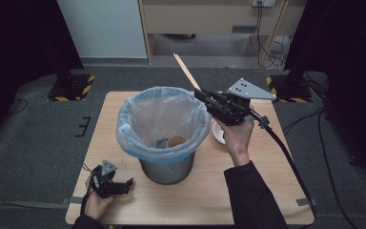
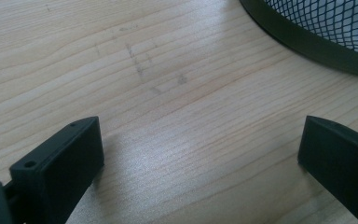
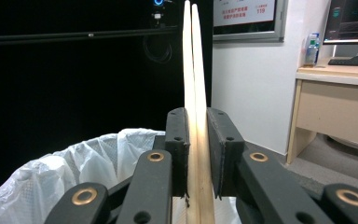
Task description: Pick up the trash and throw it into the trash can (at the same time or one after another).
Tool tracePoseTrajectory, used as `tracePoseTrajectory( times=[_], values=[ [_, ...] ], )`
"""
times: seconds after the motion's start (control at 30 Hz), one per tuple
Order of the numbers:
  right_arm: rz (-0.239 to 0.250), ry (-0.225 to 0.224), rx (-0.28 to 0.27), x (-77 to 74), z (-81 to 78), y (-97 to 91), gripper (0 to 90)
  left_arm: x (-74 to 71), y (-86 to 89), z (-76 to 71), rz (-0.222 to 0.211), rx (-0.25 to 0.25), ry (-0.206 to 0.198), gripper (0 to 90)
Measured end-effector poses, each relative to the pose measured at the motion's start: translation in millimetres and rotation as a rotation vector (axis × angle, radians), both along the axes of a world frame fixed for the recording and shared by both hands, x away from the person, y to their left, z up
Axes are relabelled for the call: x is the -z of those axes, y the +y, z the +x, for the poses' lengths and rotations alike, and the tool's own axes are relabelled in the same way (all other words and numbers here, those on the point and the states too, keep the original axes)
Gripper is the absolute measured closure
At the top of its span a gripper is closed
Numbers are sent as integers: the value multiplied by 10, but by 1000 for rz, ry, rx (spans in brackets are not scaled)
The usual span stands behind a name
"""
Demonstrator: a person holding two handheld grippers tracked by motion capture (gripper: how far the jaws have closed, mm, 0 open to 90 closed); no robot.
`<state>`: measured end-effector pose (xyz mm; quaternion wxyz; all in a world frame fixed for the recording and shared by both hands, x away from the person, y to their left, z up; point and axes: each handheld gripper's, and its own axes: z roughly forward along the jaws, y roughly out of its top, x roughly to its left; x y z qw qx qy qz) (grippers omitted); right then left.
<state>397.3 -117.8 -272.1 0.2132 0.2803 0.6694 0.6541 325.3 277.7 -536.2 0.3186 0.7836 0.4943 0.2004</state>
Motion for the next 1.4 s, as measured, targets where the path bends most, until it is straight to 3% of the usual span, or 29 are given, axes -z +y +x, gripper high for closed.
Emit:
tracePoseTrajectory(
  times=[0.87, 1.4],
  values=[
    [-49, 16, -84, 39, -2, 455, 796, 0, 0, 0, 0, 0, 0, 0],
    [-85, 50, -115, 149, 23, 588, 795, 0, 0, 0, 0, 0, 0, 0]
  ],
)
